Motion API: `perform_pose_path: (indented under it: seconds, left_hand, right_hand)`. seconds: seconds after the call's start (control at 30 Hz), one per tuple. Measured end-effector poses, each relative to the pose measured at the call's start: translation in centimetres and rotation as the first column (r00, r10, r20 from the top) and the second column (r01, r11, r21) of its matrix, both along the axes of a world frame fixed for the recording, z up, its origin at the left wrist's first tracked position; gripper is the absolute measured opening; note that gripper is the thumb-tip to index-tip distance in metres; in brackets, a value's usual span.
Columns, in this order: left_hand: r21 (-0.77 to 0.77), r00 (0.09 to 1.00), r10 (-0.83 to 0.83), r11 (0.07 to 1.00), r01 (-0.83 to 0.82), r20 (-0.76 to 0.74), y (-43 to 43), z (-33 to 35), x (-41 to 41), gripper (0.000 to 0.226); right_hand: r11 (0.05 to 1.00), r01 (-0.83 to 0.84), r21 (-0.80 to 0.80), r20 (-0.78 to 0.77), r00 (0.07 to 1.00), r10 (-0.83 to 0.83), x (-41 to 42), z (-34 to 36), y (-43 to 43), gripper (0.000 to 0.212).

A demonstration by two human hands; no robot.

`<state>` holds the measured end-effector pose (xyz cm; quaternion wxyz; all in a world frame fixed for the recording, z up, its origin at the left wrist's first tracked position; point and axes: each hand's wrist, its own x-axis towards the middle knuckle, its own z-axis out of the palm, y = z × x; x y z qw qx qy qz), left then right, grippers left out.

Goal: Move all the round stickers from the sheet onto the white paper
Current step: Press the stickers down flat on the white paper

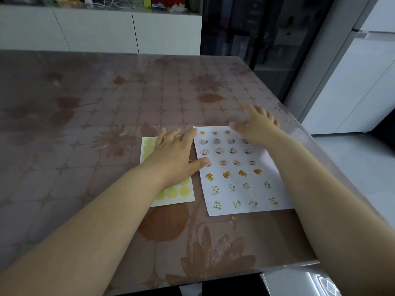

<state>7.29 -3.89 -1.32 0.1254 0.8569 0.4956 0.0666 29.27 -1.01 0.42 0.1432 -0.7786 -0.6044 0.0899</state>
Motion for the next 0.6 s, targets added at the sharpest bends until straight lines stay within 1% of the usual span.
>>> perform_pose_path:
  seconds: [0.07,0.1,0.17,0.23,0.33,0.4,0.47,0.53,0.6]
  left_hand:
    - [-0.012,1.000,-0.002,1.000,0.002,0.022,0.1,0.1,-0.1,0.086]
    - [-0.014,1.000,-0.003,1.000,0.003,0.026,0.1,0.1,0.0,0.089]
    - [-0.012,1.000,-0.001,1.000,0.001,0.019,0.1,0.0,0.0,0.090]
    - [-0.009,1.000,0.000,1.000,0.000,0.003,0.3,0.0,0.0,0.090]
    - [-0.009,1.000,0.001,1.000,-0.001,-0.006,0.3,0.0,0.0,0.088]
    - [-0.012,1.000,0.002,1.000,-0.002,-0.002,0.2,0.1,0.0,0.085]
    - [-0.011,1.000,0.002,1.000,-0.002,-0.010,0.1,0.2,0.0,0.082]
    - [0.001,1.000,-0.004,1.000,0.004,-0.024,0.0,0.2,0.1,0.078]
    - [0.006,1.000,-0.020,1.000,0.020,-0.021,0.0,0.3,0.1,0.072]
  right_hand:
    - [0.996,-0.073,0.044,0.014,0.997,0.073,-2.5,0.3,-0.1,0.077]
    - [0.994,-0.104,0.029,0.019,0.994,0.103,-3.6,0.3,0.0,0.082]
    - [0.989,-0.135,-0.054,0.038,0.990,0.137,-4.8,0.0,0.1,0.090]
    - [0.985,-0.134,-0.112,0.044,0.989,0.140,-5.2,-0.3,0.2,0.092]
    - [0.983,-0.168,-0.073,0.022,0.985,0.170,-5.3,-0.4,0.2,0.089]
    - [0.987,-0.155,-0.037,-0.012,0.988,0.155,-4.6,-0.2,0.2,0.084]
    - [0.996,-0.090,-0.017,-0.051,0.995,0.089,-3.2,-0.1,0.2,0.084]
    - [0.997,-0.062,-0.053,-0.036,0.998,0.060,-2.0,-0.1,0.0,0.092]
    - [0.993,-0.066,-0.094,-0.006,0.998,0.066,-1.8,-0.3,-0.2,0.099]
